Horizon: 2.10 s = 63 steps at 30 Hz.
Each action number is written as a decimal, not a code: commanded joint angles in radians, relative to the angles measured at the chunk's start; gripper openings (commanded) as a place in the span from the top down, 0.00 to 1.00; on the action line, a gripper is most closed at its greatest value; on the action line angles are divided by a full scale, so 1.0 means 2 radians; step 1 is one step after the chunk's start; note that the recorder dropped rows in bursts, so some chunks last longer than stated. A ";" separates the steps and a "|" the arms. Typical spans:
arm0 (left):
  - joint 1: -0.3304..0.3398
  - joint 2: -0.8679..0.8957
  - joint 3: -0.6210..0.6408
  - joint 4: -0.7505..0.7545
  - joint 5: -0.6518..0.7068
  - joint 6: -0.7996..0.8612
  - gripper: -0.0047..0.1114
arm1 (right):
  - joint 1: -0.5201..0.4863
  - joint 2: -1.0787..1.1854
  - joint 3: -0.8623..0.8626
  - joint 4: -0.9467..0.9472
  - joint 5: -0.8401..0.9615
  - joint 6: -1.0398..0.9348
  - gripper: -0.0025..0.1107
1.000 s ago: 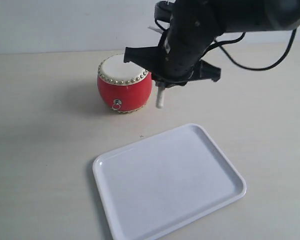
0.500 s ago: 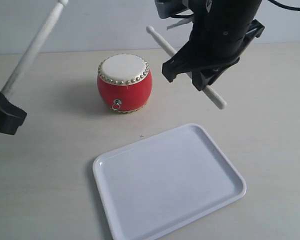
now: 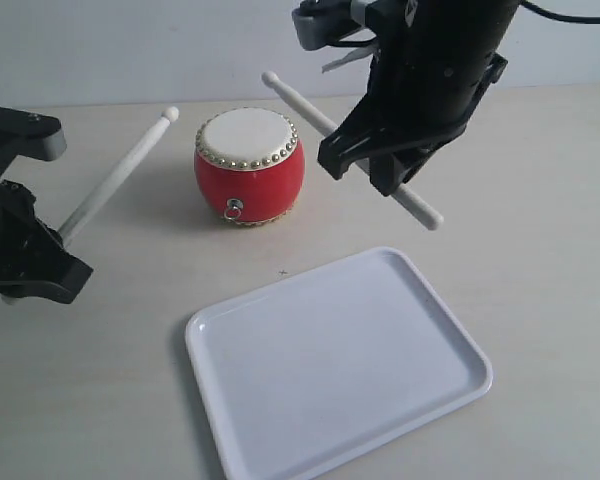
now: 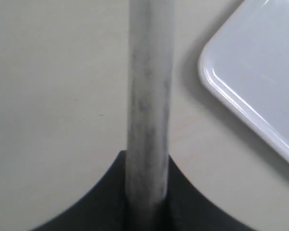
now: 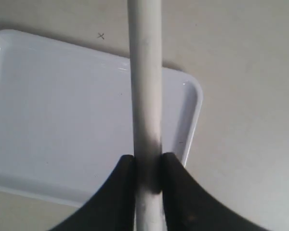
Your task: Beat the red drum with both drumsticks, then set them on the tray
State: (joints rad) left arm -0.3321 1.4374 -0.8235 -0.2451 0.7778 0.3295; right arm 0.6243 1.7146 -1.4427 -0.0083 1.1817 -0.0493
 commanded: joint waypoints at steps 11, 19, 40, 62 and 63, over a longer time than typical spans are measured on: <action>0.001 0.047 -0.043 -0.008 -0.006 0.006 0.96 | -0.001 0.150 -0.151 0.016 0.020 0.001 0.98; 0.001 0.046 -0.051 0.001 0.003 0.006 0.96 | -0.012 0.172 -0.151 0.020 0.020 0.001 0.98; -0.019 0.159 -0.209 0.064 0.146 -0.002 0.96 | -0.050 0.070 -0.109 0.010 0.020 -0.016 0.98; -0.014 0.186 -0.229 0.057 0.167 0.001 0.96 | -0.050 0.073 -0.094 0.047 0.020 -0.030 0.98; -0.013 0.170 -0.229 0.056 0.163 0.001 0.96 | -0.050 0.084 -0.094 0.058 0.020 -0.030 0.98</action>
State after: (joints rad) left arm -0.3667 1.8650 -1.2824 -0.1215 1.1148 0.3236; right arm 0.5292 1.8433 -1.6329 0.0646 1.2276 -0.0973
